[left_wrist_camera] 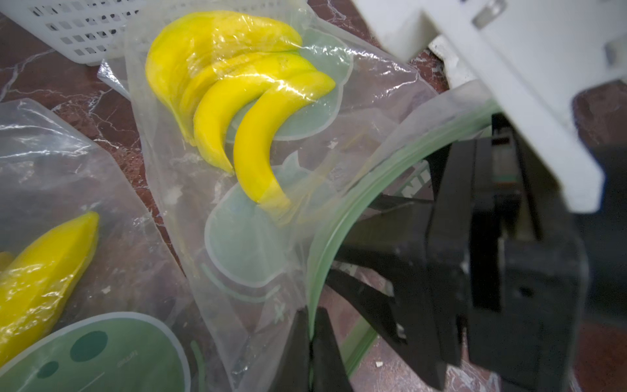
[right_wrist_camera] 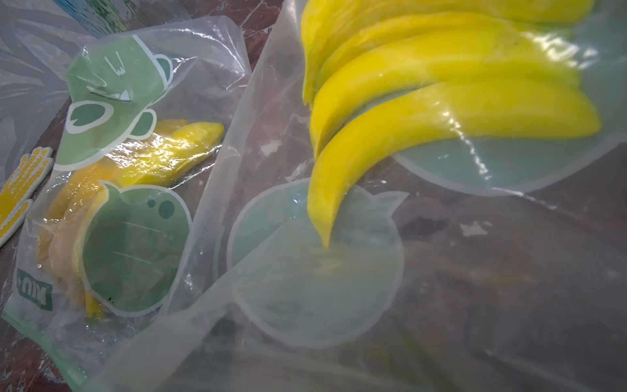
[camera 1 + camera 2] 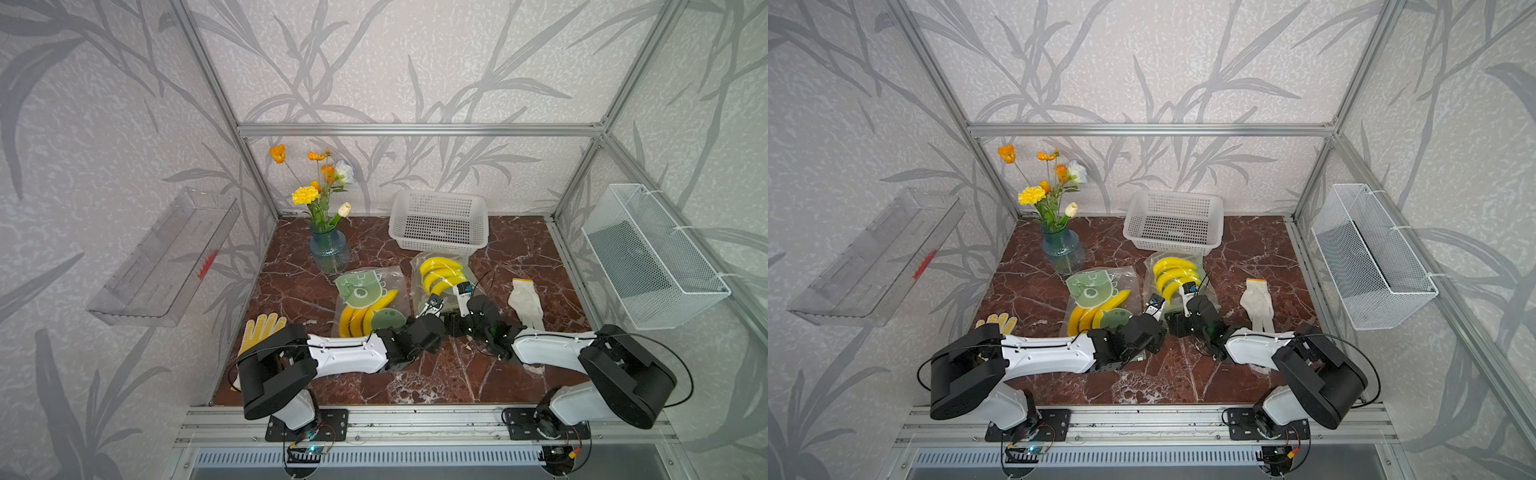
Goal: Open the zip-top bag and take out the banana
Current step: Open the zipper of the food storage bag at the center of the board.
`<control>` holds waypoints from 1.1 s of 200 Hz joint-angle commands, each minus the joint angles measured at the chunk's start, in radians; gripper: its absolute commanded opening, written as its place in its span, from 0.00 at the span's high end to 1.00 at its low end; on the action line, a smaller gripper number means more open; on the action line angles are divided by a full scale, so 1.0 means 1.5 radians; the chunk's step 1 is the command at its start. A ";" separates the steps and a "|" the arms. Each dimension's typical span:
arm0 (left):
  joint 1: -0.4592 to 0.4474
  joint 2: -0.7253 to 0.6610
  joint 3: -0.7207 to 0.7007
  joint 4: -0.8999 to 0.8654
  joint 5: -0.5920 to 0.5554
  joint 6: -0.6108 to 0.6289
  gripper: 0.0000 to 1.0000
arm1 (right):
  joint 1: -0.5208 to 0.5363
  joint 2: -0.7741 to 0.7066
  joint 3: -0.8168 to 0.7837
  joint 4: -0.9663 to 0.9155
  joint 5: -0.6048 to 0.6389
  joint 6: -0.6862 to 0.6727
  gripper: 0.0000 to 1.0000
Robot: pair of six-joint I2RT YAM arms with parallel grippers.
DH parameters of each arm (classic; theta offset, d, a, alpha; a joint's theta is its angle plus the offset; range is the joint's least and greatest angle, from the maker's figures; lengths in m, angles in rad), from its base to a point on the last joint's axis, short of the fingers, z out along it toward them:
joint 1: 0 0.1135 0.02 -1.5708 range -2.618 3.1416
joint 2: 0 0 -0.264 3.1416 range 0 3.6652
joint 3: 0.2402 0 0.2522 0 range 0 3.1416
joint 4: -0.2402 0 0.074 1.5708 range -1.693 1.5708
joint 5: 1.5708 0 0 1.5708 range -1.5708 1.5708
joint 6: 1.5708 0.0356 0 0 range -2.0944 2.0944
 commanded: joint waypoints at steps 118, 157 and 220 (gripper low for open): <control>0.041 -0.053 -0.005 0.070 -0.001 -0.106 1.00 | 0.001 0.046 0.063 -0.132 0.031 -0.041 0.38; 0.041 -0.025 0.005 0.077 0.087 -0.093 1.00 | 0.000 0.051 0.070 -0.042 0.017 -0.037 0.33; 0.041 -0.010 0.011 0.068 0.121 -0.082 1.00 | -0.024 0.103 0.094 0.029 0.011 -0.020 0.30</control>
